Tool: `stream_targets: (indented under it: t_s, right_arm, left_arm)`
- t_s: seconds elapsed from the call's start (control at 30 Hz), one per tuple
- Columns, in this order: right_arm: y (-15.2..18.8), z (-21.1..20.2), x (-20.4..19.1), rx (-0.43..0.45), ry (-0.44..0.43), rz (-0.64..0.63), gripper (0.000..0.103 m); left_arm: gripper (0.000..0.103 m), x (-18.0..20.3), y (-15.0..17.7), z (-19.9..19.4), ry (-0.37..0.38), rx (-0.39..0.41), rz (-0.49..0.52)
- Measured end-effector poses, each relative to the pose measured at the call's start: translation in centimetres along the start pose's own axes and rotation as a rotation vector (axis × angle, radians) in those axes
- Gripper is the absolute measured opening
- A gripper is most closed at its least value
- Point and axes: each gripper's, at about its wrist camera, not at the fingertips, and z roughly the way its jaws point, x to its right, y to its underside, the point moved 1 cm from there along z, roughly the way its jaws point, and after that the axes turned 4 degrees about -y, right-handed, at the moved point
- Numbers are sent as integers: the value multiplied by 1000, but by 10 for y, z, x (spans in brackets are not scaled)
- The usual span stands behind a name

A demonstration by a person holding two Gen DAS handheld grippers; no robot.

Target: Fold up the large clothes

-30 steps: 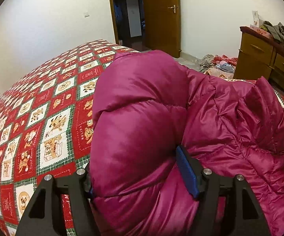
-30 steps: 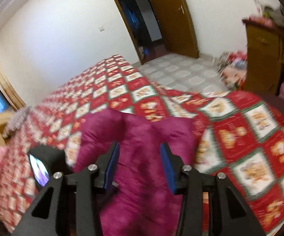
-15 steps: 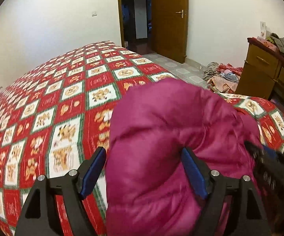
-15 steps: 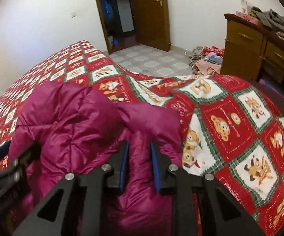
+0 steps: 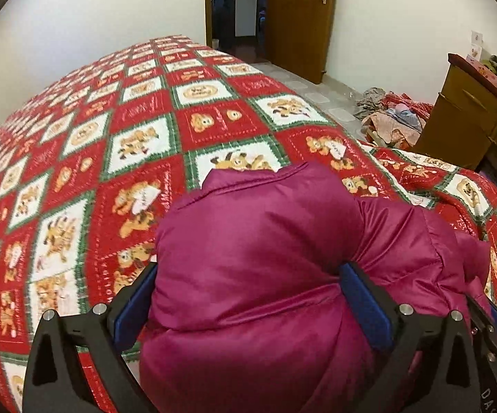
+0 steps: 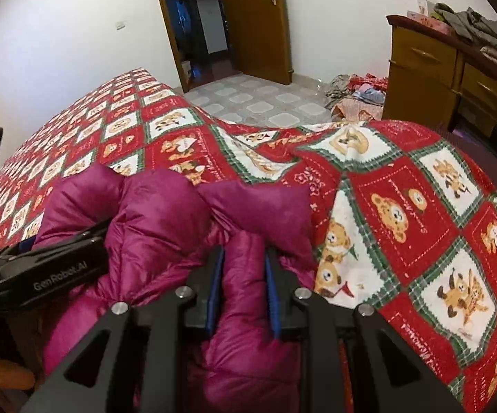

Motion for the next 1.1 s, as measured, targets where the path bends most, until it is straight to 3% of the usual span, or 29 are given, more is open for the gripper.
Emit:
stream_targets:
  t_s: [0.17,0.3,0.43,0.6,0.73,0.97,1.1]
  right_arm:
    - [1,-1,-2,3,20,-17,25]
    - [0,-2,-5,1,49,-41,31]
    - [1,-9,3,-7,101,-14,64]
    - [13,-37,10,33,82,39,65]
    - [31,-68,-3,81,89,-6,65]
    - [67,-108,-16,173,127,-34,65]
    - [89,-107,-23,148,113,-64,65]
  left_arm:
    - [102,-6,2,-9,40,-7,-9]
    - [102,-17,17,-45,39,21,23]
    - [102,-27,37,-78,6,56,48]
    - [102,-27,64,-103,-7,77,59]
    - [102,-22,75,-110,-40,100,87]
    - [102,-30,87,-123,-40,91,38]
    - [102,-32,101,-130,-60,102,41]
